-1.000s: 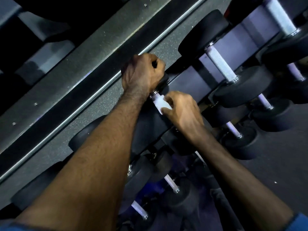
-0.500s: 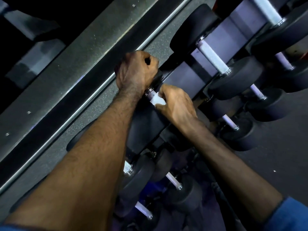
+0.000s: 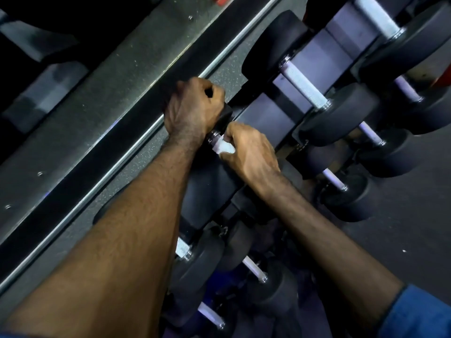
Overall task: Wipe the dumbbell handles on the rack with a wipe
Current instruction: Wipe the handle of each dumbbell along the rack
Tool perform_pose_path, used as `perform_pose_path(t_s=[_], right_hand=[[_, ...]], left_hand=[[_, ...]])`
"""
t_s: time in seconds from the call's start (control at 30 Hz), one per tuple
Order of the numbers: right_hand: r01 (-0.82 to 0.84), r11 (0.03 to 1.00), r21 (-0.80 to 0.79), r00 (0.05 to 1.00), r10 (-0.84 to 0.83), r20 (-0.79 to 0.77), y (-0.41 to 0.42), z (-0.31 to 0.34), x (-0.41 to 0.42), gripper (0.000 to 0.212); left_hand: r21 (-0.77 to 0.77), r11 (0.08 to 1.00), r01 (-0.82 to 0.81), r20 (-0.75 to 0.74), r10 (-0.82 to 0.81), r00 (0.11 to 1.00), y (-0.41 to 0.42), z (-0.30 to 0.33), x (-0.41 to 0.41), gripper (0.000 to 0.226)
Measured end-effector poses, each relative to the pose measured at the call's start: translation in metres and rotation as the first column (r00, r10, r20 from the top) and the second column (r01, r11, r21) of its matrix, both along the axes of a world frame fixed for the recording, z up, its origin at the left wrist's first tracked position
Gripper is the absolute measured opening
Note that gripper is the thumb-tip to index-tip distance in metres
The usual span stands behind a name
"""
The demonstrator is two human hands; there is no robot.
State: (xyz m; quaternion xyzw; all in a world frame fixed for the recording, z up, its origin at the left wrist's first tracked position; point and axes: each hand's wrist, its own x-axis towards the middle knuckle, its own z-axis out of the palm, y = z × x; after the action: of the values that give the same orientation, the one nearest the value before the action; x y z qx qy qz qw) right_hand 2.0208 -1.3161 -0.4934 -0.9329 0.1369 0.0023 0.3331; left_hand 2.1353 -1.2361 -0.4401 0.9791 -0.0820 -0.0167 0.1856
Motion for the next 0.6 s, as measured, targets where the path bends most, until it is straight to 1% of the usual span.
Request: perform_pose_path(t_s=[0.03, 0.1, 0.2, 0.3, 0.43, 0.53, 0.6], right_hand=[[-0.004, 1.0, -0.013, 1.0, 0.004, -0.012, -0.002, -0.001, -0.004, 0.026], [-0.03, 0.999, -0.035, 0.995, 0.027, -0.093, -0.011, -0.003, -0.021, 0.03], [-0.022, 1.0, 0.023, 0.984, 0.025, -0.178, -0.025, -0.007, -0.039, 0.028], [0.016, 0.997, 0.07, 0.99, -0.006, -0.138, -0.02, -0.004, -0.025, 0.03], [-0.003, 0.999, 0.044, 0.999, 0.006, -0.049, -0.001, 0.002, -0.007, 0.029], [-0.006, 1.0, 0.011, 0.993, 0.007, -0.115, -0.015, -0.001, -0.024, 0.025], [-0.008, 0.999, 0.045, 0.986, 0.016, -0.168, -0.031, -0.005, -0.041, 0.023]], left_hand=[[-0.003, 1.0, -0.004, -0.002, 0.004, 1.0, 0.0, 0.0, 0.0, 0.033], [-0.012, 1.0, -0.012, -0.002, 0.012, 1.0, 0.0, 0.0, 0.0, 0.033], [-0.007, 1.0, -0.01, -0.006, 0.01, 1.0, 0.001, 0.0, 0.0, 0.031], [0.0, 1.0, -0.011, 0.001, 0.011, 1.0, 0.0, -0.001, 0.0, 0.033], [0.024, 0.999, -0.027, -0.015, 0.027, 1.0, -0.002, 0.0, -0.001, 0.034], [0.027, 0.999, -0.035, -0.018, 0.035, 0.999, -0.004, -0.001, 0.0, 0.036], [0.025, 0.998, -0.054, -0.026, 0.055, 0.998, -0.005, -0.001, 0.0, 0.035]])
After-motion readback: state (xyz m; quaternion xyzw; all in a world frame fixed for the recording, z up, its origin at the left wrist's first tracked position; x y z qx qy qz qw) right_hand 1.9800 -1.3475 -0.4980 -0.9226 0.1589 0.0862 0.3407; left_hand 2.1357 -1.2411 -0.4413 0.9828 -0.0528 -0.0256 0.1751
